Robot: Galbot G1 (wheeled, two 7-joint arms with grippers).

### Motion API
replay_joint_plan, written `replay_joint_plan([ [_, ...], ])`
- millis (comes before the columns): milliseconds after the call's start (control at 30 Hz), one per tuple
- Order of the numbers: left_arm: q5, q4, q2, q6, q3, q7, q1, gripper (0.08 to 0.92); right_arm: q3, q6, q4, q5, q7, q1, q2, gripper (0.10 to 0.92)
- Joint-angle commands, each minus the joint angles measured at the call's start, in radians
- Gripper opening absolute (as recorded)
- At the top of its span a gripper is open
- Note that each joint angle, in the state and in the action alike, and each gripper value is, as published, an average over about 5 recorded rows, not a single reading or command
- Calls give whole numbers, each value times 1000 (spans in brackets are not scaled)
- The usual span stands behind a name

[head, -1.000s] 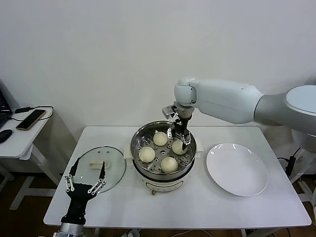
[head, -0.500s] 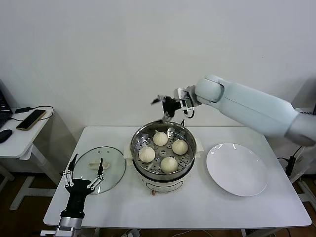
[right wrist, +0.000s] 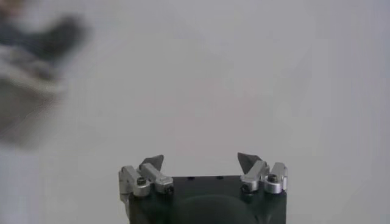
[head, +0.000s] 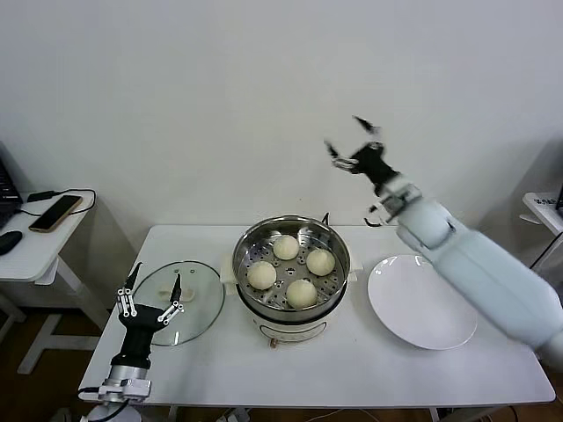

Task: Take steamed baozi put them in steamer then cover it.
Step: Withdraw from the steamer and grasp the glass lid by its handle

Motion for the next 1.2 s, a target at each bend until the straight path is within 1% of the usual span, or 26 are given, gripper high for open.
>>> replay_joint_plan([
  [33, 558, 220, 6, 47, -71, 32, -61, 823, 643, 85, 69, -78, 198, -676, 31, 823],
  [133, 699, 268, 10, 57, -106, 58, -55, 823, 710, 98, 73, -94, 166, -756, 87, 823],
  [233, 784, 328, 13, 35, -118, 58, -65, 823, 740, 104, 79, -112, 147, -803, 135, 823],
  [533, 934, 485, -9, -88, -74, -76, -172, 823, 757, 106, 79, -160, 124, -853, 214, 823],
  [900, 1000, 605, -32, -107, -47, -146, -296, 823, 778, 105, 82, -189, 116, -891, 231, 823],
  [1200, 1003, 688, -45, -78, -44, -147, -369, 823, 788, 105, 83, -198, 108, -906, 243, 823],
])
